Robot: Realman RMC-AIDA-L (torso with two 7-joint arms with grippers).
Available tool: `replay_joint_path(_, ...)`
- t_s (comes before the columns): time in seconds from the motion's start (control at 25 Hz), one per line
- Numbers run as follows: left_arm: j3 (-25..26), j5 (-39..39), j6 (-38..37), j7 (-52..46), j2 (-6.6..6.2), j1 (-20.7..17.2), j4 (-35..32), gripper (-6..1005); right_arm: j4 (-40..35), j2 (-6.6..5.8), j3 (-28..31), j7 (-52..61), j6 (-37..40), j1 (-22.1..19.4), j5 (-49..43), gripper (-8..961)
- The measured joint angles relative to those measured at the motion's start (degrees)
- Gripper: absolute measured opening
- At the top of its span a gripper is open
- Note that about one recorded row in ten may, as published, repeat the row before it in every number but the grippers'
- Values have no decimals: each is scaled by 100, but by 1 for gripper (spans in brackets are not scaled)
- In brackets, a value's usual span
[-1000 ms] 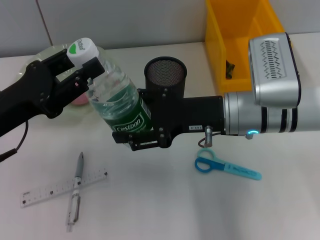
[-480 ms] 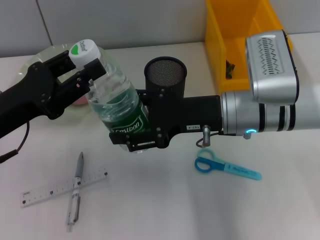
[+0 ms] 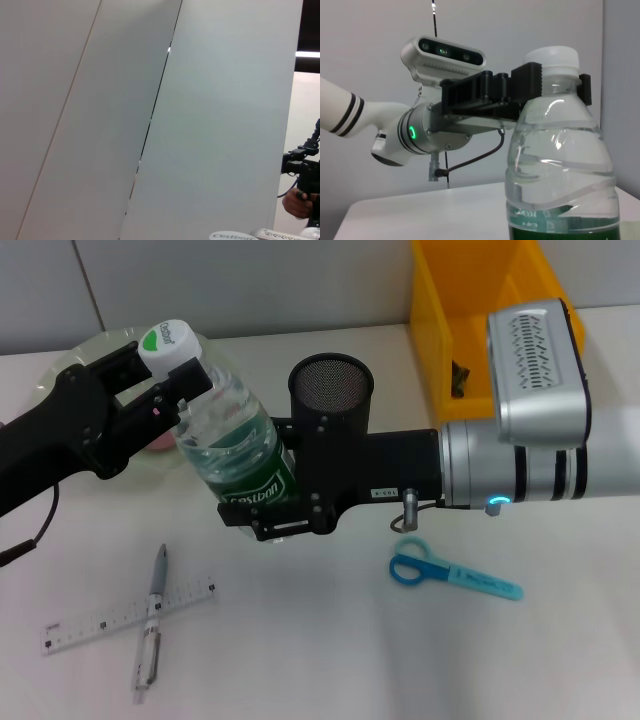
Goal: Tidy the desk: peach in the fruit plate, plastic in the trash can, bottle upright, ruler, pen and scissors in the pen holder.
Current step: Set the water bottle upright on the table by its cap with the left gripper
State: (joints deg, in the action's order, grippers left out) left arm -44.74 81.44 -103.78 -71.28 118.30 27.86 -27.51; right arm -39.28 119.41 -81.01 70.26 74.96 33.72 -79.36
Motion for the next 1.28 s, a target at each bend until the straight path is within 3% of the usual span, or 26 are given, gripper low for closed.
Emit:
replay_joint_path(0.4,0,-22,2,0,0,1,-1,435,-13,-14,-12,96,-110,92,-252,809)
replay_joint_path(1.28,41,-28,7,-6,1,27,1,434,155,-15,-29,77,-195,86,-332,811)
